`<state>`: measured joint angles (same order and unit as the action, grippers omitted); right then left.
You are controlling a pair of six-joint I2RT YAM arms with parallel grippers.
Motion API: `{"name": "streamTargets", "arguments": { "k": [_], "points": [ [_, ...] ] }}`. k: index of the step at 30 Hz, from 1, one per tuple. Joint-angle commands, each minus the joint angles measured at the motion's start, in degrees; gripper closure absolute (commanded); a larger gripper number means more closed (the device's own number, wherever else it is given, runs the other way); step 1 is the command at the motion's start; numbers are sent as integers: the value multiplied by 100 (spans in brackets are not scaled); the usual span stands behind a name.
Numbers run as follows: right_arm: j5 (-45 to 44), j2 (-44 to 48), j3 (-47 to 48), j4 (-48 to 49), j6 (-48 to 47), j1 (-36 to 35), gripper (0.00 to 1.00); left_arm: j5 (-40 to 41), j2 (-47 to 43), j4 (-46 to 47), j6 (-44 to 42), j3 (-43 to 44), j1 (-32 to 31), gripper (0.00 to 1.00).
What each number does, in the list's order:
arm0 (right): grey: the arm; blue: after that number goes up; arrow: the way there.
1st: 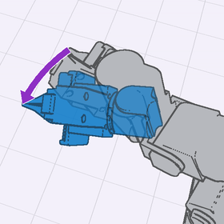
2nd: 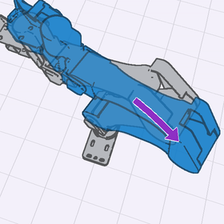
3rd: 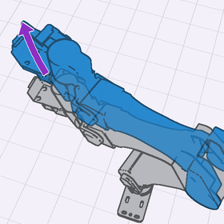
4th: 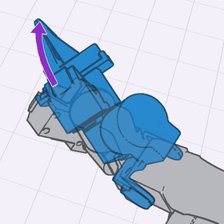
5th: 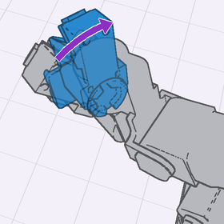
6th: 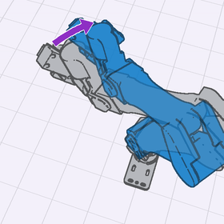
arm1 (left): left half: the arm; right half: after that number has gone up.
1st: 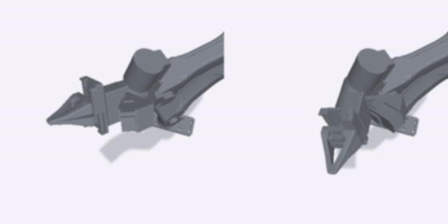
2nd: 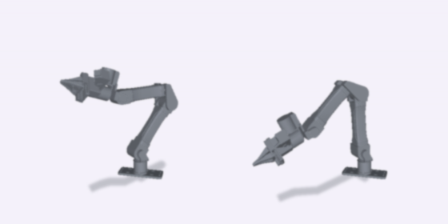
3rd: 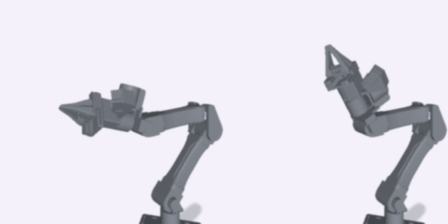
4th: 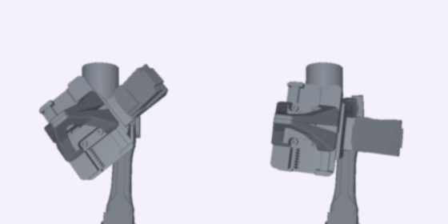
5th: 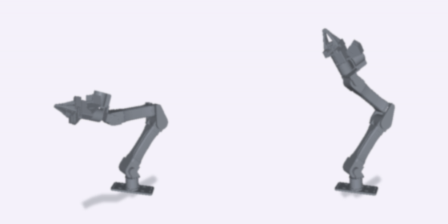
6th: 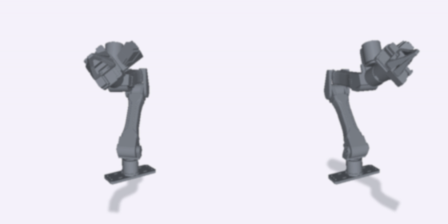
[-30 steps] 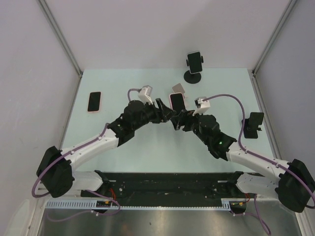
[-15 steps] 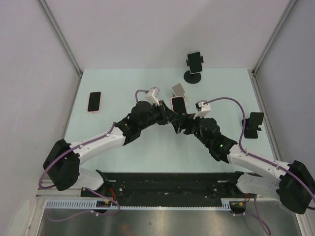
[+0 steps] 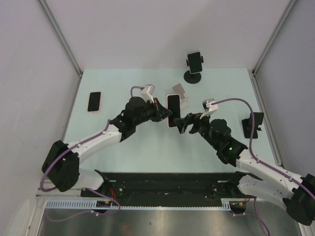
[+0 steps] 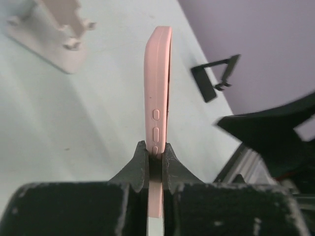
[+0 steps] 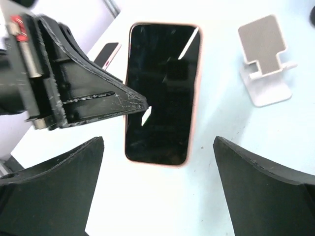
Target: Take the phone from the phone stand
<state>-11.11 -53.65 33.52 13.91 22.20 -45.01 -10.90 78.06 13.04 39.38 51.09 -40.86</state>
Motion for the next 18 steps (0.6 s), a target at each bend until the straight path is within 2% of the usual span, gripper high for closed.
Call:
{"name": "streamTargets", "arguments": {
  "k": [1, 4, 7, 8, 13, 18],
  "points": [
    [241, 564, 120, -344, -277, 291, 1, -395, -326, -160, -394, -11, 534, 100],
    [303, 881, 164, -880, -470, 598, 0, -431, -449, -696, -719, 50, 939, 100],
    [338, 1303, 234, -1390, -769, 1011, 0, -667, -511, -1162, -984, 94, 1562, 100],
    [364, 1461, 321, -1661, -874, 1108, 0, -834, -537, -1250, -1010, 85, 1955, 100],
    [382, 1629, 629, -2603, -1445, 1767, 0, -1072, -345, -2111, -1528, 321, 3012, 100],
    [48, 1788, 1085, -3208, -1595, 1856, 0, -819, 112, -2892, -2091, 744, 3804, 100]
  ]
}}
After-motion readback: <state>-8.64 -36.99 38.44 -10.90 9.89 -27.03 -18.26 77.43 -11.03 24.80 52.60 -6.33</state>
